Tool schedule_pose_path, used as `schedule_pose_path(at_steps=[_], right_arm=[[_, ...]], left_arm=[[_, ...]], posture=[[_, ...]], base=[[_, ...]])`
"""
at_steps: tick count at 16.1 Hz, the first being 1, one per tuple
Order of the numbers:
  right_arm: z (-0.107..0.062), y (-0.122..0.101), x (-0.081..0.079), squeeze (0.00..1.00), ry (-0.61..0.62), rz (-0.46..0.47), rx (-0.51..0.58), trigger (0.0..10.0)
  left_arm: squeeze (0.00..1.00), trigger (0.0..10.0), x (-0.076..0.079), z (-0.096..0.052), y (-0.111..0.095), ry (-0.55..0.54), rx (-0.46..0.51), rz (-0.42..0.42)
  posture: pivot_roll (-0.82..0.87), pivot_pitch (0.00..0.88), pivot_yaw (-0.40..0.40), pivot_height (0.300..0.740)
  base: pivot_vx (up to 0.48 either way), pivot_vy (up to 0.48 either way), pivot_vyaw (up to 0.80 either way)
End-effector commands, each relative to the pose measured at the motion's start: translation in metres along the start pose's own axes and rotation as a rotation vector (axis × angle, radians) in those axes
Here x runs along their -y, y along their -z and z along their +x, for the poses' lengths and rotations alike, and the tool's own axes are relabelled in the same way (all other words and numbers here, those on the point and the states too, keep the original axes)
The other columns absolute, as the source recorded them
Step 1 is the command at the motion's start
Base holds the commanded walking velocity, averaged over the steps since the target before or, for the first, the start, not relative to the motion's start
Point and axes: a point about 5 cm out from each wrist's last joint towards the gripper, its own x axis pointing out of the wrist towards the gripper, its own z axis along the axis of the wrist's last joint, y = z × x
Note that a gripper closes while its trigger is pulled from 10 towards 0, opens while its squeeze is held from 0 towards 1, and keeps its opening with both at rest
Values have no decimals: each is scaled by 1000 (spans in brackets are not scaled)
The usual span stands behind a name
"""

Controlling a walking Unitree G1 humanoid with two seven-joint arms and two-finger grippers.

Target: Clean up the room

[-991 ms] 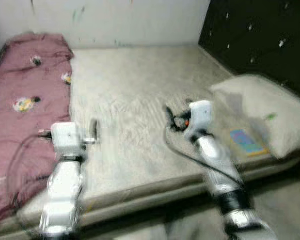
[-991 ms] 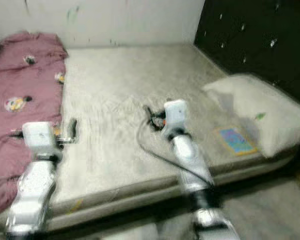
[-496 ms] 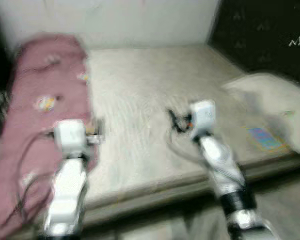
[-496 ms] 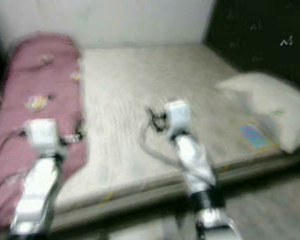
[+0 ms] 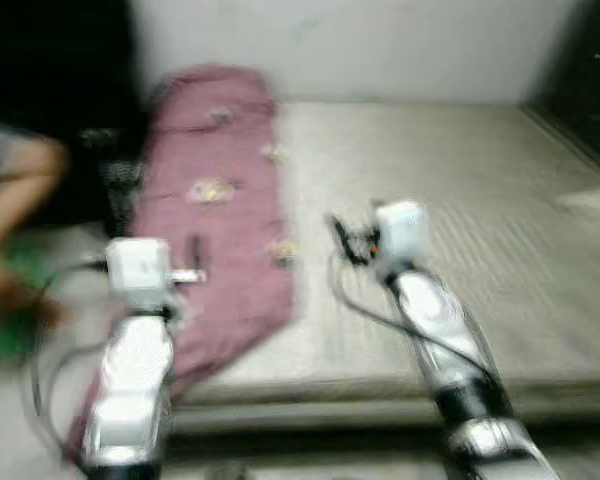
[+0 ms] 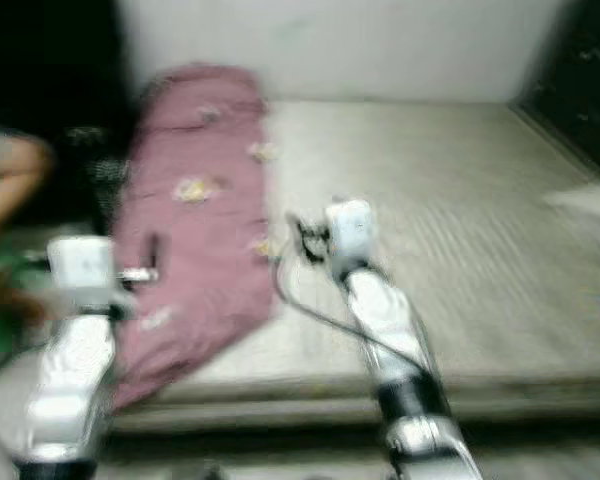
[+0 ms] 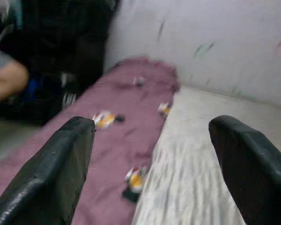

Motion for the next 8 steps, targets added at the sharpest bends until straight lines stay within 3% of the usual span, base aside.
schedule_pose_path(at_steps=[1, 8], right_arm=[[4, -9, -2, 0, -1, -7, 35, 10000], [4, -9, -2, 0, -1, -7, 35, 10000]], left_arm=[[0, 10000, -3, 2, -3, -6, 8, 15], [0, 10000, -3, 2, -3, -6, 8, 15]], posture=[[-8, 0, -66, 740], [-8, 0, -66, 740]], base=[[0, 476, 663], [0, 476, 663]])
